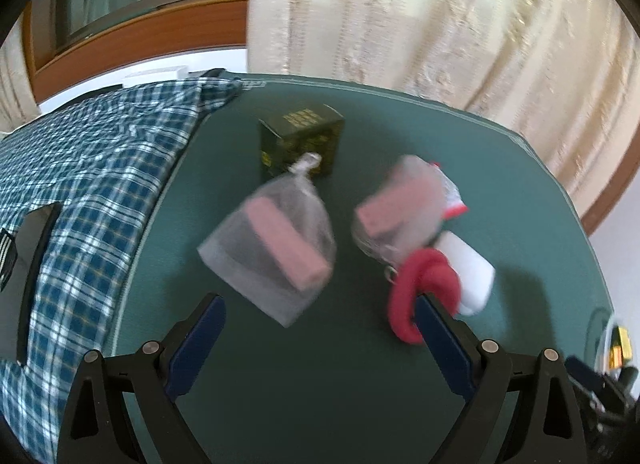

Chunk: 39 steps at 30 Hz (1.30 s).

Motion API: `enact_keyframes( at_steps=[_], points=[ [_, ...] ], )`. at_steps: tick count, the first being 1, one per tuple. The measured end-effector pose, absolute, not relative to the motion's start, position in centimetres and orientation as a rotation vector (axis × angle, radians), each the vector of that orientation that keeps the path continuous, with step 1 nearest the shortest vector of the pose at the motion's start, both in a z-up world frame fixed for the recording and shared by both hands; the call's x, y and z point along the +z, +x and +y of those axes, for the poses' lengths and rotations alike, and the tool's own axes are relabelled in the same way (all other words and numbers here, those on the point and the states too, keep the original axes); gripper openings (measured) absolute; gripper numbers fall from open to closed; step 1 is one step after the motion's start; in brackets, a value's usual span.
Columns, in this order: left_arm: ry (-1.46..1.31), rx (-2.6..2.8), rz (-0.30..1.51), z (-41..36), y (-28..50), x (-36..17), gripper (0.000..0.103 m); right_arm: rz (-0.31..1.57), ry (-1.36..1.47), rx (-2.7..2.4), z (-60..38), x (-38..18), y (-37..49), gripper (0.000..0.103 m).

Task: Organize objects
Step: 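Withdraw both grippers from the bowl back over the remaining items, then grasp the pink roller in the white mesh bag with the left gripper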

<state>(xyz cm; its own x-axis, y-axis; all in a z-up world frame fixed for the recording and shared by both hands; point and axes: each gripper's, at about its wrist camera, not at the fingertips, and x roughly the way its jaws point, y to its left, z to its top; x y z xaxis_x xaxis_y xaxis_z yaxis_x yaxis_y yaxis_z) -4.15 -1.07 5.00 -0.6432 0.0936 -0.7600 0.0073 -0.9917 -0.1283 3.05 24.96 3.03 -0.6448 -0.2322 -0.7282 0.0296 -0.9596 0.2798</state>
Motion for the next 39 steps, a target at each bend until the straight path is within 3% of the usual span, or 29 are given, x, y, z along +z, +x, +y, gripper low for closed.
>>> enact_keyframes(
  at_steps=[17,20,25,30,32,39],
  points=[
    [-1.432,2.813,-0.311,-4.0,-9.9,3.1,0.098,-0.314,1.277,-2.598,21.2,1.9,1.5,0.068],
    [-1.448,2.799,-0.325,-4.1,-10.3,2.6,0.087,-0.304,1.281,-2.584,20.6,1.8,1.2,0.068],
    [-1.418,2.794,-0.337,-4.3,-10.2,2.5,0.079,-0.279,1.281,-2.565,19.5,1.8,0.6,0.068],
    [-1.373,2.769,-0.340,-4.2,-9.8,2.9,0.051,-0.288,1.279,-2.537,18.7,1.9,-0.1,0.068],
    [-1.353,2.767,-0.333,-4.1,-9.6,3.1,0.044,-0.292,1.281,-2.529,18.4,1.9,-0.5,0.068],
    [-1.286,2.812,-0.322,-4.4,-8.4,4.0,0.039,-0.250,1.242,-2.512,16.5,2.4,-2.0,0.068]
  ],
)
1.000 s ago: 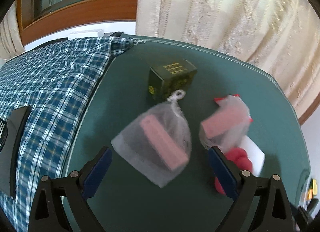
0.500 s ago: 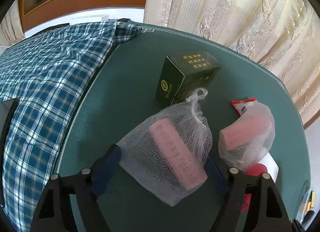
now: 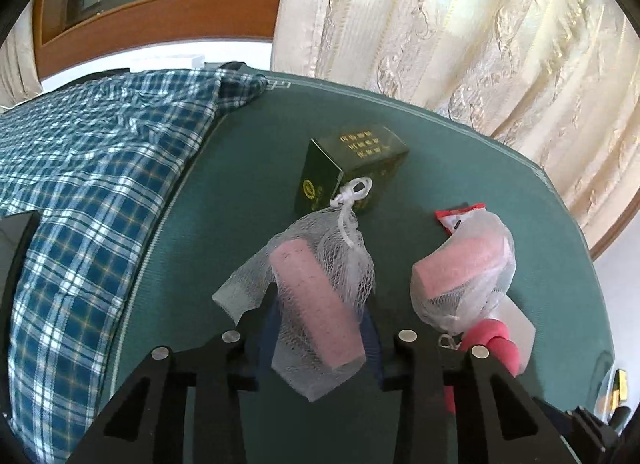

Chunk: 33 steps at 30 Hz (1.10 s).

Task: Organize objects
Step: 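Grasp the pink roller in the white mesh bag with the left gripper, then grasp the coiled pink foam roller with the right gripper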

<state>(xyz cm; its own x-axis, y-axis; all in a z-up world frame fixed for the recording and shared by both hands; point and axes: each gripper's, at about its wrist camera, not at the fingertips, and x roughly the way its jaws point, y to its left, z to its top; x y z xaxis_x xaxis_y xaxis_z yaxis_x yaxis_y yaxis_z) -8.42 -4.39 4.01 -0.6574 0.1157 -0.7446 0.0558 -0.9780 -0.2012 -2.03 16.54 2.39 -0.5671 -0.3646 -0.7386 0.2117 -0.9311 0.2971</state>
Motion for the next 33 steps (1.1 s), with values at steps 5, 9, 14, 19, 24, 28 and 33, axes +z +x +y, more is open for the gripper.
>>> enact_keyframes(
  at_steps=[5,9,14,19,24,28,33],
  points=[
    [-1.270,2.823,-0.326,-4.9,-8.1,4.1,0.039,-0.229,1.208,-2.499,15.1,2.4,-3.6,0.068],
    [-1.277,2.821,-0.330,-5.1,-8.1,3.8,0.039,-0.250,1.221,-2.479,14.1,2.0,-5.3,0.068],
    [-1.279,2.814,-0.331,-5.1,-8.0,3.7,0.039,-0.257,1.229,-2.477,13.4,1.6,-6.8,0.063],
    [-1.277,2.816,-0.317,-4.9,-8.0,3.6,0.039,-0.258,1.227,-2.489,13.0,1.5,-7.8,0.049],
    [-1.277,2.813,-0.305,-4.7,-7.9,3.5,0.039,-0.236,1.229,-2.488,13.0,1.5,-7.4,0.039],
    [-1.272,2.810,-0.293,-4.4,-7.8,3.5,0.039,-0.222,1.228,-2.492,13.3,1.7,-6.4,0.039],
    [-1.259,2.802,-0.279,-3.8,-7.5,3.7,0.039,-0.237,1.240,-2.502,14.4,1.8,-4.8,0.039]
  ],
)
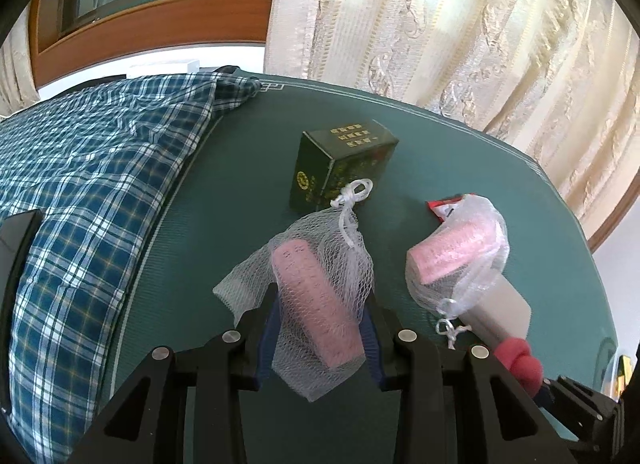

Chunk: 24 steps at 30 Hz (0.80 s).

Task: Organize objects
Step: 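Grasp the coiled pink foam roller with the right gripper, then carry both items to the clear bowl while the right gripper releases the coiled roller inside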

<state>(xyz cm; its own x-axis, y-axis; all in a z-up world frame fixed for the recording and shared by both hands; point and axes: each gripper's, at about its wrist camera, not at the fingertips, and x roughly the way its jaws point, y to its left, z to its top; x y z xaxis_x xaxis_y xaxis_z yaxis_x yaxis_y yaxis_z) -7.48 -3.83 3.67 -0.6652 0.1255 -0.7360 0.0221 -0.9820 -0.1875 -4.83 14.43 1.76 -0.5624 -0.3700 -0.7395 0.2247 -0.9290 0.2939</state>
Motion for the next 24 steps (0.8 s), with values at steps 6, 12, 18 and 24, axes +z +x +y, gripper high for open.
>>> enact_keyframes(
  at_steps=[6,12,18,24],
  points=[
    [-1.240,2.796,-0.259,-3.1,-7.0,4.0,0.039,-0.267,1.258,-2.523,15.7,1.8,-3.1,0.039],
    [-1.228,2.788,-0.231,-2.2,-6.2,4.4,0.039,-0.297,1.260,-2.549,16.9,2.2,-1.9,0.039],
    [-1.224,2.770,-0.197,-0.9,-5.1,4.7,0.039,-0.340,1.270,-2.572,18.5,2.1,-0.7,0.039],
    [-1.231,2.741,-0.171,0.5,-4.0,4.8,0.039,-0.387,1.275,-2.590,20.1,2.0,0.4,0.039]
  ],
)
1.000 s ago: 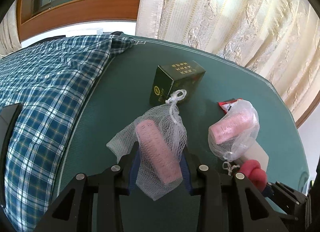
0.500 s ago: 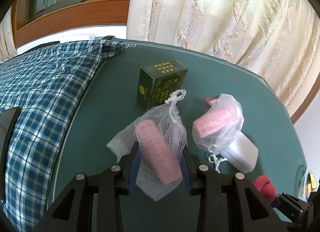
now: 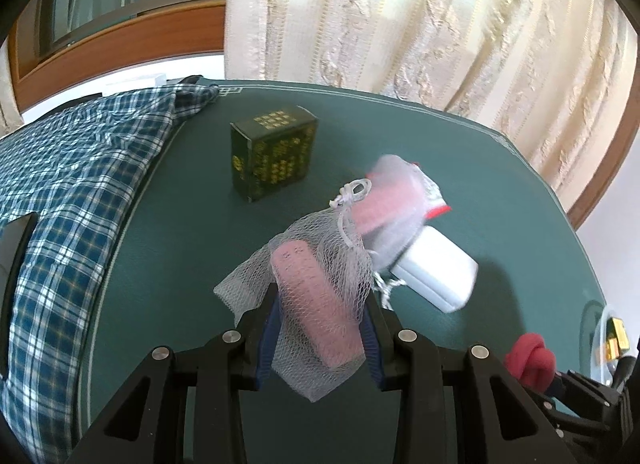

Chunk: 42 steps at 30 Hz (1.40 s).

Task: Organize objects
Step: 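Carry both items to the clear bowl while the right gripper releases the coiled roller inside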

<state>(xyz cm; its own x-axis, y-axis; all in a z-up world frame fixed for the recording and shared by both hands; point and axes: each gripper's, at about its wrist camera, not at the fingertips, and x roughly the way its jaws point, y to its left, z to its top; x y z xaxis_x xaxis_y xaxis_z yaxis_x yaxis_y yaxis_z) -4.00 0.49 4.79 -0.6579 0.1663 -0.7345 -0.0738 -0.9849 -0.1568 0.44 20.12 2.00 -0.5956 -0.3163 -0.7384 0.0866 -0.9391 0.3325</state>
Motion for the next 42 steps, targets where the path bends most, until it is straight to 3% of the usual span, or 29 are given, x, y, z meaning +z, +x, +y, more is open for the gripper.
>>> enact_keyframes(
  at_steps=[42],
  points=[
    [-1.132,2.445,0.106,16.4,1.7,7.1,0.039,-0.716,1.154,-2.968,38.8,4.9,11.8,0.039]
  ],
)
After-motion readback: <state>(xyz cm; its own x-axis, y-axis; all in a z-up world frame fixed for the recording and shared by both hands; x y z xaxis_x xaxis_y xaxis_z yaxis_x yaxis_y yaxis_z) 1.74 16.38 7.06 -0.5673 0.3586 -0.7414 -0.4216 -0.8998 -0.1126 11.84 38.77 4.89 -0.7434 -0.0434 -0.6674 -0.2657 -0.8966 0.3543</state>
